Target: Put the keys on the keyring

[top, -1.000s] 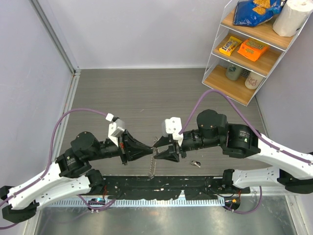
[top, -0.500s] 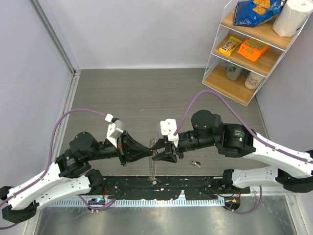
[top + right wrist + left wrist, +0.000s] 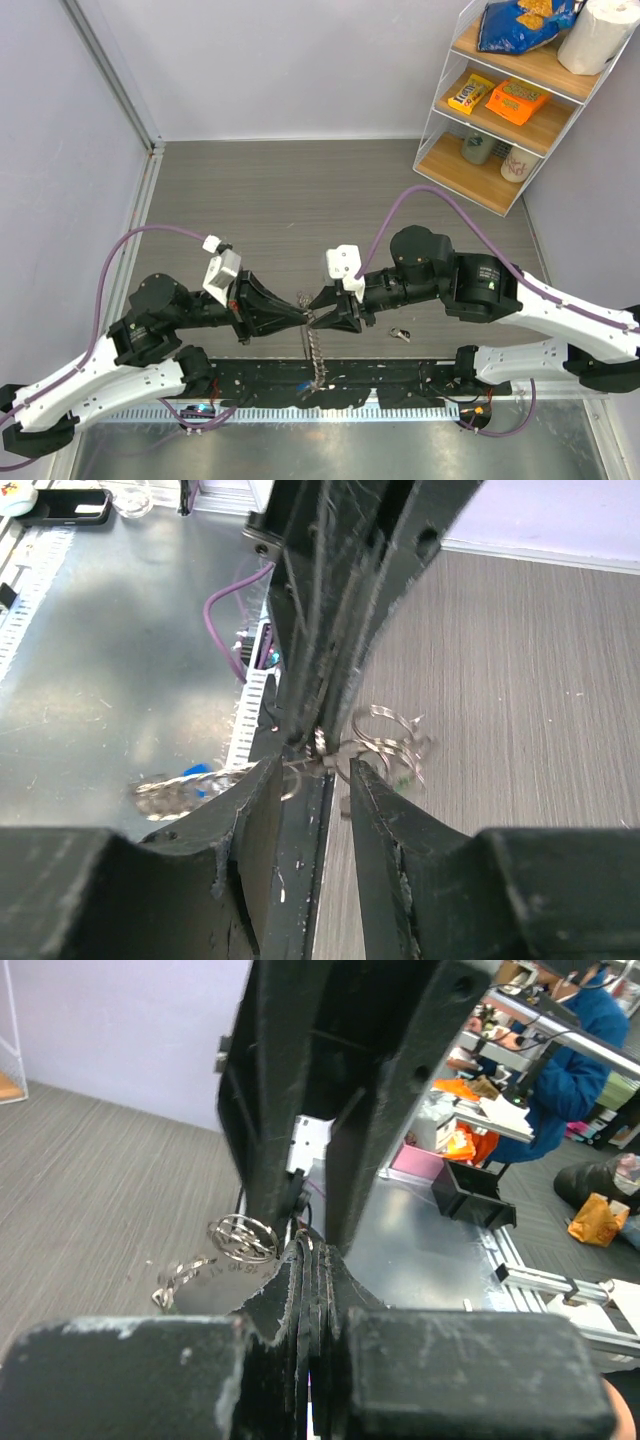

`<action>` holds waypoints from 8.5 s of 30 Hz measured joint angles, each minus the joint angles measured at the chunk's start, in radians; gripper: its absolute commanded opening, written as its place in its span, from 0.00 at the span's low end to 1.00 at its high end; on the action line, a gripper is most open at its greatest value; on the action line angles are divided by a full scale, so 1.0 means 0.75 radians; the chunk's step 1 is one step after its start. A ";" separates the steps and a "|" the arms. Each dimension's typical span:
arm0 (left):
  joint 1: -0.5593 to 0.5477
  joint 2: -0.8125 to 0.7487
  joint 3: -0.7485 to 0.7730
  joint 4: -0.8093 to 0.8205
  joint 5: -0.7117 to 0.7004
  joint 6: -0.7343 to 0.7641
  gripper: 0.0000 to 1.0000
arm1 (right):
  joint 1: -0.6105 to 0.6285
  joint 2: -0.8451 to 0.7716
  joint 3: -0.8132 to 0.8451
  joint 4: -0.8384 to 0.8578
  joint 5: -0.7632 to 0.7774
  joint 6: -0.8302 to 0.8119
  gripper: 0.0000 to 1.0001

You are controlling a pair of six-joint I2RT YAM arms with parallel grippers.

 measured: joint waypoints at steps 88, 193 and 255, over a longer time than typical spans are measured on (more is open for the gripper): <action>-0.008 0.005 0.000 0.126 0.086 -0.032 0.00 | 0.028 0.056 0.117 -0.042 -0.106 -0.028 0.20; -0.008 -0.122 -0.264 0.826 -0.138 -0.070 0.27 | 0.107 -0.189 -0.499 1.152 0.351 0.577 0.05; -0.006 -0.051 -0.234 0.690 -0.117 0.056 0.00 | 0.108 -0.281 -0.523 0.971 0.269 0.485 0.51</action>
